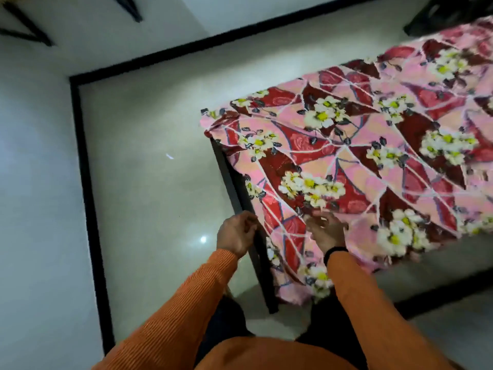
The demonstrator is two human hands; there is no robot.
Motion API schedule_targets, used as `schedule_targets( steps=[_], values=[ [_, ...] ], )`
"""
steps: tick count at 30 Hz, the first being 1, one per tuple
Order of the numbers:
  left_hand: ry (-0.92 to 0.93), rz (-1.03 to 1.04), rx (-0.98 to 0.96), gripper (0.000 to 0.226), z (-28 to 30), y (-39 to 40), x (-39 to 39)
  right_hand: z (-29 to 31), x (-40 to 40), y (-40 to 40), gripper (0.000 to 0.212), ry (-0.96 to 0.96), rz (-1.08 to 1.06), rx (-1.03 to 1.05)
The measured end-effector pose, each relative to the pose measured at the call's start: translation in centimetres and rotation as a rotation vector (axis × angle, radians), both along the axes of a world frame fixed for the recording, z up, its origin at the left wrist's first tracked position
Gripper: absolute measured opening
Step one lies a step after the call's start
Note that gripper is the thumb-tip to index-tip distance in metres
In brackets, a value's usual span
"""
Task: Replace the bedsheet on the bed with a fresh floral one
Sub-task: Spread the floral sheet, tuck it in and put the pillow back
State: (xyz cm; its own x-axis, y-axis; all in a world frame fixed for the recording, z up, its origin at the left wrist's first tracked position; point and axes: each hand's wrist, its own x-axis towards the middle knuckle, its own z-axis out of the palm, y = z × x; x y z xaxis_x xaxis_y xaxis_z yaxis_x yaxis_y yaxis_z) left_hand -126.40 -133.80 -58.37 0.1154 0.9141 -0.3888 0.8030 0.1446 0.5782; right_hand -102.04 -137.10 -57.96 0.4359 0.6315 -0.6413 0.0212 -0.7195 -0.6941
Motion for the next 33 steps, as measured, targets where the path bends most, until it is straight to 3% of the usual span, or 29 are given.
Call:
schedule_targets(
  steps=[5, 9, 15, 17, 20, 22, 24, 29, 33],
  values=[
    [0.055, -0.369, 0.199, 0.011, 2.2, 0.6, -4.2, 2.6, -6.6, -4.8, 0.019, -0.153, -0.09, 0.01],
    [0.066, -0.571, 0.377, 0.01, 1.0, 2.7, -3.9, -0.9, -9.0, -6.6, 0.011, -0.272, -0.151, 0.059],
    [-0.007, -0.978, 0.44, 0.015, -8.7, 7.7, 0.1, -10.4, -9.2, -7.1, 0.02, -0.5, -0.192, 0.101],
    [-0.061, -1.159, 0.542, 0.032, -14.1, 10.6, 1.6, -15.5, -9.2, -7.5, 0.029, -0.647, -0.205, 0.165],
    [-0.055, -1.363, 0.576, 0.066, -23.1, 16.2, 3.9, -24.6, -8.3, -8.3, 0.045, -0.988, -0.03, 0.155],
    [-0.111, -1.388, 0.674, 0.068, -28.4, 18.9, 4.6, -29.7, -7.5, -8.9, 0.048, -1.144, -0.014, 0.197],
    [-0.283, -1.379, 0.836, 0.054, -32.1, 20.9, 4.9, -31.8, -6.7, -9.3, 0.05, -1.361, -0.025, 0.298],
    [-0.498, -1.14, 0.985, 0.039, -37.2, 18.9, 3.7, -34.4, -9.1, -10.3, 0.036, -1.315, -0.266, 0.488],
    [-0.679, -1.164, 1.038, 0.025, -36.5, 18.4, 3.4, -34.6, -10.2, -9.2, 0.029, -1.448, -0.295, 0.525]
  ],
)
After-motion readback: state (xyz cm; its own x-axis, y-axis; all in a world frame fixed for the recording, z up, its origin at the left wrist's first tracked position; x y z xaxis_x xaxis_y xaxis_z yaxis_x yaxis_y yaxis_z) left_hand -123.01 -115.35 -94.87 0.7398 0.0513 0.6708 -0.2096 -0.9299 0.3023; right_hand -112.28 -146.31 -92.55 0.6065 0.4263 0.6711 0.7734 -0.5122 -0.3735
